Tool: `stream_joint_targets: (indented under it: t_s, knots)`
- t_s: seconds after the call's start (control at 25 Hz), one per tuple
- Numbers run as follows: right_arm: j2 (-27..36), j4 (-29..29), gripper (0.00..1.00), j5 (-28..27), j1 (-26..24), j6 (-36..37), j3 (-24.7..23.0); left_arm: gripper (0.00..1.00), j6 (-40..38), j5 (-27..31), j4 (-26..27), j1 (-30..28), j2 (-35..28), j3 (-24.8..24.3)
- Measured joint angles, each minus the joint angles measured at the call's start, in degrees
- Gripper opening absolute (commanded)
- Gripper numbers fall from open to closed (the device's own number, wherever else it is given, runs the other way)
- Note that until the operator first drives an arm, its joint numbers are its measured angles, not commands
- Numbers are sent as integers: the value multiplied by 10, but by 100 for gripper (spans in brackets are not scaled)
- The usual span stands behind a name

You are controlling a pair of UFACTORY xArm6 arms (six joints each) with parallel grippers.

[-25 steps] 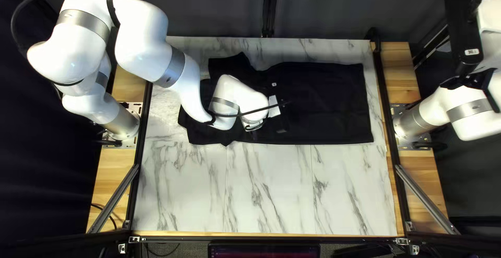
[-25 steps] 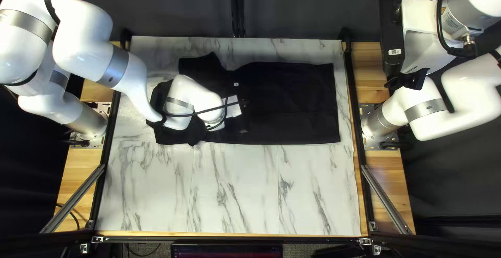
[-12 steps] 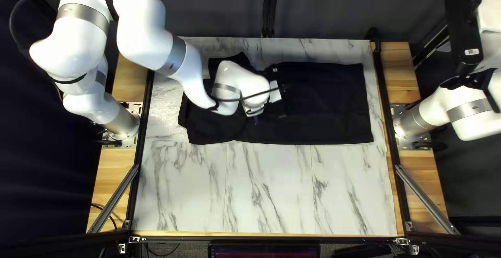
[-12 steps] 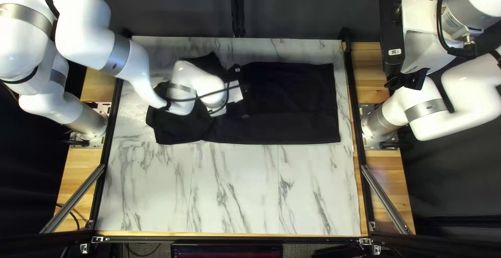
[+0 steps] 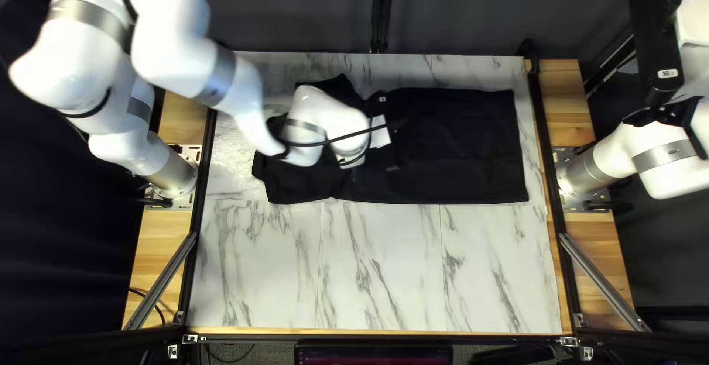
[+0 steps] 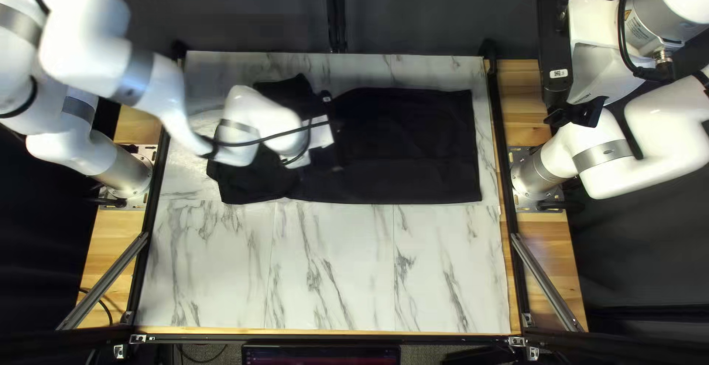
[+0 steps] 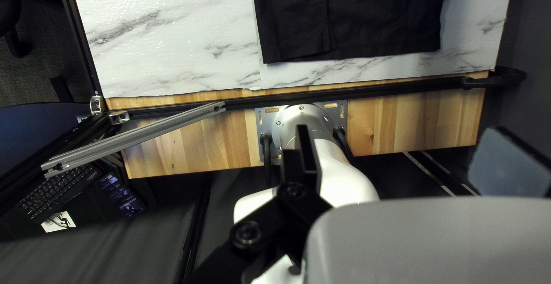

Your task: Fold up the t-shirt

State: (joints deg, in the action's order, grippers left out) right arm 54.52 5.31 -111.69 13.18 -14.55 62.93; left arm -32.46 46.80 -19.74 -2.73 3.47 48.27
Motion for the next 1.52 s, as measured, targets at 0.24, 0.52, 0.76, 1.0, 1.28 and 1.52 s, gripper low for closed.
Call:
stream_joint_targets:
  t_s: [0.24,0.52,0.76,1.0,1.28,1.52]
  knots:
    - [0,0,100,0,0,0,0,100,19,4,65,-58,-82,-78]
    - [0,0,100,0,0,0,0,100,63,23,190,-111,-174,-171]
    - [0,0,100,0,0,0,0,100,121,7,274,-124,-208,-242]
    - [0,0,100,0,0,0,0,92,242,-41,351,-110,-179,-268]
    - [0,0,100,0,0,0,0,59,320,-60,390,-91,-131,-256]
    - [0,0,100,0,0,0,0,36,330,-70,390,-76,-111,-254]
